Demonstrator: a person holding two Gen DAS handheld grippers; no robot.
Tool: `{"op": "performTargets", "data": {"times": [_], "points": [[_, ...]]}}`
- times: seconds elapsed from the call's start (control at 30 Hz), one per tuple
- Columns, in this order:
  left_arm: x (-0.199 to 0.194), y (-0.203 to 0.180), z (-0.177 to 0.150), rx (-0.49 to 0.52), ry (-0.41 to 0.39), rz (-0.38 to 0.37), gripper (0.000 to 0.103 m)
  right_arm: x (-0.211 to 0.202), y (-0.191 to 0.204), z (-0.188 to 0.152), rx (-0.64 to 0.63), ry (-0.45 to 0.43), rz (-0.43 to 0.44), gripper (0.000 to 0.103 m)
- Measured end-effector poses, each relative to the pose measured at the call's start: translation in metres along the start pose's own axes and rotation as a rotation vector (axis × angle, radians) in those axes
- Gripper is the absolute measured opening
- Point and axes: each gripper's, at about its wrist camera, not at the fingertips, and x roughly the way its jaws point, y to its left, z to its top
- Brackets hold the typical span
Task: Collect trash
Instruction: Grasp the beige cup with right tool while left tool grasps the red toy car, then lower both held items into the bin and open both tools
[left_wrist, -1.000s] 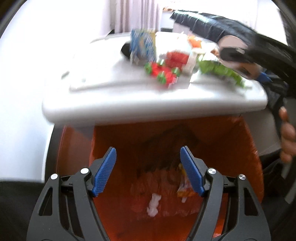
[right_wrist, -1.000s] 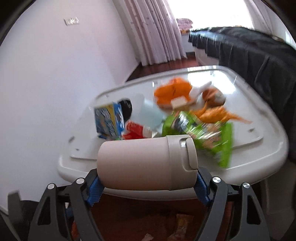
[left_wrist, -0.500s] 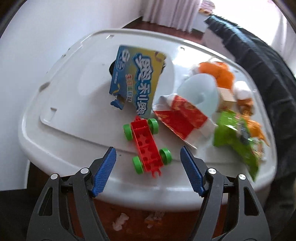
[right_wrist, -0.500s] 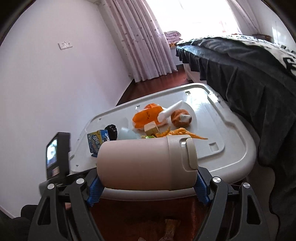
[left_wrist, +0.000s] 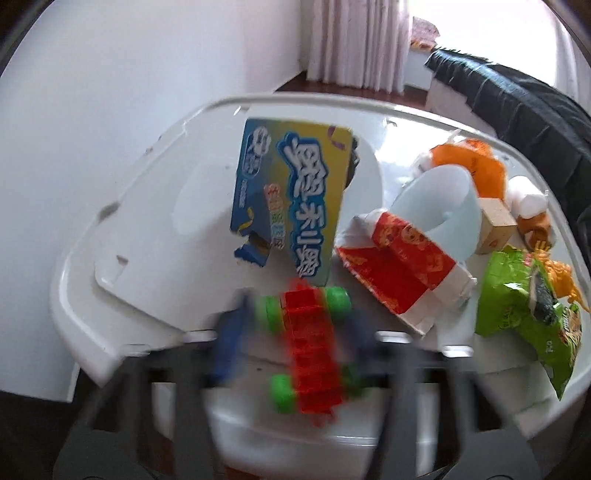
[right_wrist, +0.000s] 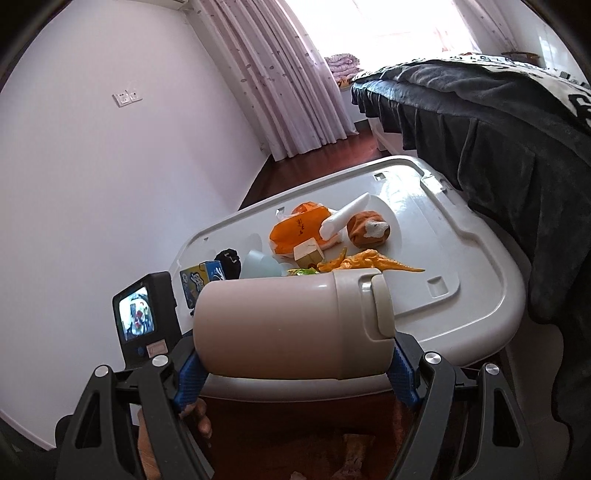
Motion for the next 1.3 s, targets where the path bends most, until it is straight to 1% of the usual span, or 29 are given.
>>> {"op": "performTargets", "data": {"times": [0.13, 0.17, 0.23, 0.37, 0.4, 0.47, 0.63, 0.87, 1.07, 1.17, 1.3], "points": [[0.0, 0.012, 0.001, 0.004, -0.009, -0.098, 0.039, 0.002, 0.0, -0.001, 0.003, 0.007, -0.005, 0.078], [-0.001, 0.017, 0.001, 0.0, -0.004, -0.139, 0.039, 0.002, 0.0, -0.001, 0.001, 0.006, -0.008, 0.078], [-0.003, 0.024, 0.003, -0.004, -0.003, -0.19, 0.039, 0.002, 0.0, -0.001, -0.002, 0.004, -0.013, 0.078], [-0.026, 0.037, 0.004, 0.059, -0.044, -0.269, 0.039, 0.005, 0.001, -0.003, -0.002, 0.014, -0.009, 0.078], [-0.032, 0.04, 0.003, 0.076, -0.054, -0.278, 0.039, 0.007, 0.001, -0.003, -0.002, 0.018, -0.008, 0.078], [-0.046, 0.041, 0.003, 0.118, -0.077, -0.287, 0.039, 0.009, 0.003, -0.005, -0.008, 0.027, -0.008, 0.078], [-0.074, 0.048, -0.008, 0.135, -0.097, -0.304, 0.039, 0.014, 0.01, -0.009, -0.033, 0.038, -0.021, 0.078], [-0.107, 0.063, -0.033, 0.162, -0.092, -0.267, 0.039, 0.019, 0.016, -0.018, -0.051, 0.057, -0.027, 0.078], [-0.119, 0.072, -0.065, 0.166, -0.054, -0.264, 0.039, 0.012, 0.026, -0.028, -0.077, 0.045, 0.011, 0.078], [-0.116, 0.073, -0.081, 0.167, -0.018, -0.269, 0.039, 0.008, 0.03, -0.033, -0.09, 0.045, 0.012, 0.078], [-0.117, 0.072, -0.099, 0.195, 0.004, -0.267, 0.039, 0.003, 0.031, -0.045, -0.104, 0.06, 0.001, 0.078]]}}
